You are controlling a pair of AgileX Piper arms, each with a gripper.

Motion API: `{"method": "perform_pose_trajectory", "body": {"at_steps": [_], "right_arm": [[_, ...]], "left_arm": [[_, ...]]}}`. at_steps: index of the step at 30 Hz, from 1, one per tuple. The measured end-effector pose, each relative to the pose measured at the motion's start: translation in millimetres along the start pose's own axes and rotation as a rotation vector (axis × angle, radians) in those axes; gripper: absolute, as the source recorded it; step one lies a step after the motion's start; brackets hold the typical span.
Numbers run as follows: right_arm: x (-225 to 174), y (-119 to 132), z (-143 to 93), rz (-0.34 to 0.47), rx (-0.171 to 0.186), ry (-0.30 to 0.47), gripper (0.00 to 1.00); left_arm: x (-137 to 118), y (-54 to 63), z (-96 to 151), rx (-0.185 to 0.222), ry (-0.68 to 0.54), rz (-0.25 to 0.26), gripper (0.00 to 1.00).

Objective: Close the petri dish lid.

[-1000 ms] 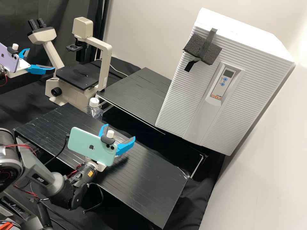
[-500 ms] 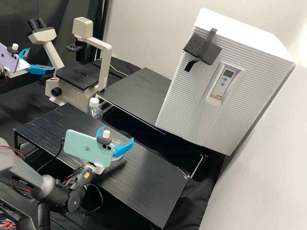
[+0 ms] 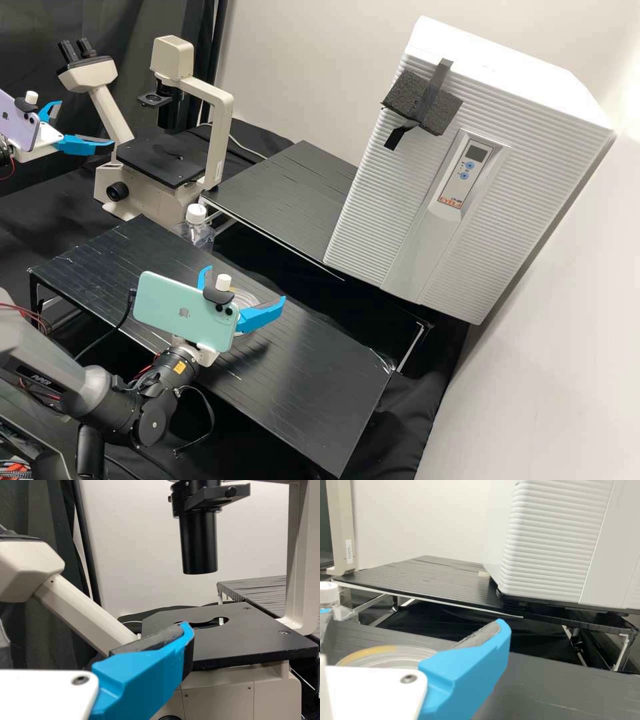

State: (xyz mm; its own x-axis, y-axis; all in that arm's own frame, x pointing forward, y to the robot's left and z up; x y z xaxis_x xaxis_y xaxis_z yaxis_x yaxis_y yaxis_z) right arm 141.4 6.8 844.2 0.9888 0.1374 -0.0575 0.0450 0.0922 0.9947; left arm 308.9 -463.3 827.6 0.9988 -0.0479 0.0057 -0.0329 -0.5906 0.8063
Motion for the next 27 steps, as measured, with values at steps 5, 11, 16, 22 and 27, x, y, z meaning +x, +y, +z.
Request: {"method": "perform_pose_trajectory", "body": {"at_steps": [5,11,16,22,27], "right_arm": [[-0.5,0.6,-1.5,0.005,-0.002,0.005,1.0],[-2.5,2.7,-5.1,0.023,-0.004,0.013,1.0],[-5.4,4.7,-6.2,0.035,-0.016,0.005,1.0],[-8.3,3.4,-4.9,0.008,-0.023,-0.01,1.0],[-9.7,2.5,-3.0,-0.009,-0.036,-0.024,1.0]], "left_arm": [[0.0,0.0,0.0,0.0,0.0,0.0,1.0],[0.0,0.0,0.0,0.0,0.0,0.0,1.0],[0.0,0.0,0.0,0.0,0.0,0.0,1.0],[0.0,0.0,0.0,0.0,0.0,0.0,1.0],[0.0,0.0,0.0,0.0,0.0,0.0,1.0]]}}
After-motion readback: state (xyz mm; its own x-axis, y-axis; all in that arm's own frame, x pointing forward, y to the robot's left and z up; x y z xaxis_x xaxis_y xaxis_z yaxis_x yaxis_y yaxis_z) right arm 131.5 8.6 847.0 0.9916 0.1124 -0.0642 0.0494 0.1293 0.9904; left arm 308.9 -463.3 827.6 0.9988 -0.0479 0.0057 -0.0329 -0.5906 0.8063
